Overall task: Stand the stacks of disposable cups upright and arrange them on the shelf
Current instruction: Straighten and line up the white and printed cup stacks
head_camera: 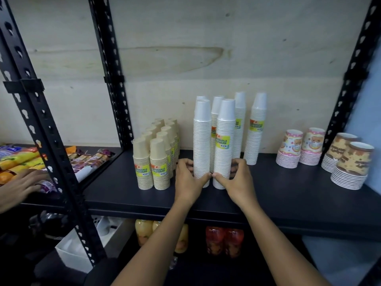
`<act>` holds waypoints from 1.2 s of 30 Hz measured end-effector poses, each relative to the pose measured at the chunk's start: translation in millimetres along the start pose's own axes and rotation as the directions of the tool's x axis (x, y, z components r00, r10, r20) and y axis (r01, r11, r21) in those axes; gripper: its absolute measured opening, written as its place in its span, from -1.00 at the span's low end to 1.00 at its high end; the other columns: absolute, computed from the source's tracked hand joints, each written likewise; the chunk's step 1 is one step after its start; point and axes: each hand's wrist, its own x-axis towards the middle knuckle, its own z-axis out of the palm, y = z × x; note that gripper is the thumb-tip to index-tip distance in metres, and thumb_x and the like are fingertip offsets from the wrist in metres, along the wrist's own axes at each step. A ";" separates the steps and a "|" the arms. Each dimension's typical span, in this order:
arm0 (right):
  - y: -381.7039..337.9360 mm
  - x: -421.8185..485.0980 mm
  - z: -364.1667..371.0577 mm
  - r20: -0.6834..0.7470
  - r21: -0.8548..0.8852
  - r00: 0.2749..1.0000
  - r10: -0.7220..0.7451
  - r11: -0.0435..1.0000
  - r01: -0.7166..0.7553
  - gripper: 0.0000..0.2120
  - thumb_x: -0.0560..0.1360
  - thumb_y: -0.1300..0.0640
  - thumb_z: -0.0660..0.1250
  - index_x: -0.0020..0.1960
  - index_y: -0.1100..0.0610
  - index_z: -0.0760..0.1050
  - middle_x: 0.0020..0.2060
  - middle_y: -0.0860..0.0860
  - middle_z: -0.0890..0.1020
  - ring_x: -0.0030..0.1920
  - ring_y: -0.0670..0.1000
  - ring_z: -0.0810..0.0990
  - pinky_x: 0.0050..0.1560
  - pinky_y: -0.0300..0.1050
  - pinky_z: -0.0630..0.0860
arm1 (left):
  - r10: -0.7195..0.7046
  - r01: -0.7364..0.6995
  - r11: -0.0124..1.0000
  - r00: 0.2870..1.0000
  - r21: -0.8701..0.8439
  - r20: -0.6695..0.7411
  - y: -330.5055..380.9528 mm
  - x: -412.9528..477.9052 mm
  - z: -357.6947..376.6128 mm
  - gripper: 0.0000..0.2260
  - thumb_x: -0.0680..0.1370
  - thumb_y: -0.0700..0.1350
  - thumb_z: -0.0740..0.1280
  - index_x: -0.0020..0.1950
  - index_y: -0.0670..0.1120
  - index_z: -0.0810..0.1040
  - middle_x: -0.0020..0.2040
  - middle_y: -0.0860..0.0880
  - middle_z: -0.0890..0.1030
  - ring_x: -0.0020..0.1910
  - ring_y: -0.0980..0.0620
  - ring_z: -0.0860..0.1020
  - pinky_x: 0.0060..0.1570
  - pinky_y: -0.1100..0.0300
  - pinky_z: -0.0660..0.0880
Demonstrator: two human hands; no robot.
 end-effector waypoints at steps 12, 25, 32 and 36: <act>4.6 5.8 -4.9 0.061 0.071 0.997 0.049 0.996 -0.053 -0.48 0.49 0.09 0.51 0.34 0.02 0.35 0.12 -0.17 0.57 0.04 -0.28 0.57 -0.09 -0.42 0.45 | 0.015 -0.017 1.000 0.997 0.026 0.082 -0.2 1.8 -3.2 -0.34 0.35 0.09 0.60 0.26 0.14 0.26 0.26 0.06 0.40 0.21 0.06 0.49 0.22 0.11 0.48; 2.3 10.5 6.9 0.036 0.039 0.999 0.012 0.999 -0.013 -0.52 0.47 0.04 0.54 0.29 0.01 0.39 0.17 -0.09 0.57 0.04 -0.19 0.59 -0.09 -0.40 0.49 | -0.032 0.049 0.982 0.995 -0.181 0.096 -6.3 7.0 -5.3 -0.49 0.55 -0.21 0.45 0.46 0.04 0.40 0.29 0.12 0.59 0.25 0.28 0.53 0.16 0.33 0.52; 1.7 10.0 8.8 0.023 0.032 1.000 -0.003 0.999 0.002 -0.52 0.47 0.03 0.54 0.29 0.01 0.39 0.15 -0.11 0.59 0.03 -0.21 0.60 -0.06 -0.37 0.50 | -0.035 0.055 0.977 0.994 -0.207 0.099 -8.7 9.1 -4.3 -0.47 0.56 -0.23 0.44 0.48 0.08 0.42 0.29 0.11 0.58 0.25 0.20 0.56 0.21 0.18 0.58; 2.9 10.3 8.7 0.030 0.048 1.000 0.010 0.999 -0.011 -0.51 0.47 0.02 0.54 0.30 0.02 0.40 0.16 -0.12 0.59 0.05 -0.21 0.60 -0.05 -0.39 0.49 | -0.037 0.059 0.975 0.994 -0.212 0.105 -9.6 10.3 -2.1 -0.45 0.56 -0.23 0.44 0.50 0.09 0.42 0.31 0.08 0.59 0.24 0.20 0.58 0.25 0.10 0.58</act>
